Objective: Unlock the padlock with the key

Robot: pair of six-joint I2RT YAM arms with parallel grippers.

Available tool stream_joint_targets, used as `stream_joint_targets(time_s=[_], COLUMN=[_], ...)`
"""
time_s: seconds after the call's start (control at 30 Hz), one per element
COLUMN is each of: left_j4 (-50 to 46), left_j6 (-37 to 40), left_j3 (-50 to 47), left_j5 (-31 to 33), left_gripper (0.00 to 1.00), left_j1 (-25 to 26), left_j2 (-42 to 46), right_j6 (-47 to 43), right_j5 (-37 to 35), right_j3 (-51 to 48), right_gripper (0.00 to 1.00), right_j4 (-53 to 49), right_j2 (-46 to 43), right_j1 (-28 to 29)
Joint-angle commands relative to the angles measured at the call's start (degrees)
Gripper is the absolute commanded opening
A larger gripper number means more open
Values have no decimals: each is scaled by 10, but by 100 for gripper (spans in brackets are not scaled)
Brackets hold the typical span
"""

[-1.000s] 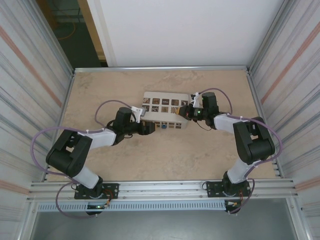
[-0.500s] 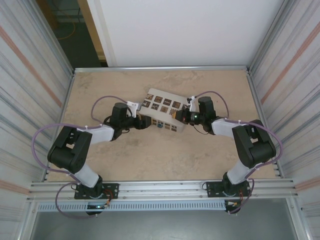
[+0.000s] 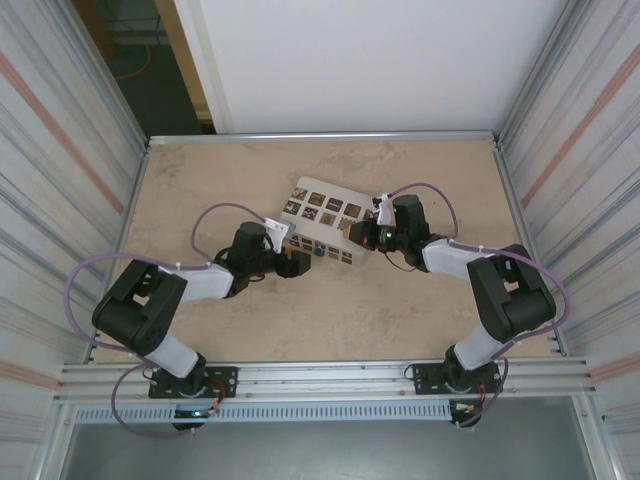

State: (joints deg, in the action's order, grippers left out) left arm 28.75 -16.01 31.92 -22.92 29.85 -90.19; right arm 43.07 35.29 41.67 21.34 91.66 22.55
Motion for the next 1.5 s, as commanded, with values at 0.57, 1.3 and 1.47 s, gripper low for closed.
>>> stream_joint_targets(time_s=[0.57,1.3,1.47], left_j4=[59,18,7], left_j6=[20,24,26], left_j3=[75,131,141], left_j5=[66,93,101], left_gripper=[69,47,43], left_j1=[48,71,75], left_j2=[-111,-145,-148], right_j6=[-25,-23,-23], right_j5=[-32,-33,-33], right_j3=[18,19,20], right_gripper=[0,0,0], right_j4=[-88,-82,-82], right_j2=[-5,-9,-9], right_j1=[16,23,24])
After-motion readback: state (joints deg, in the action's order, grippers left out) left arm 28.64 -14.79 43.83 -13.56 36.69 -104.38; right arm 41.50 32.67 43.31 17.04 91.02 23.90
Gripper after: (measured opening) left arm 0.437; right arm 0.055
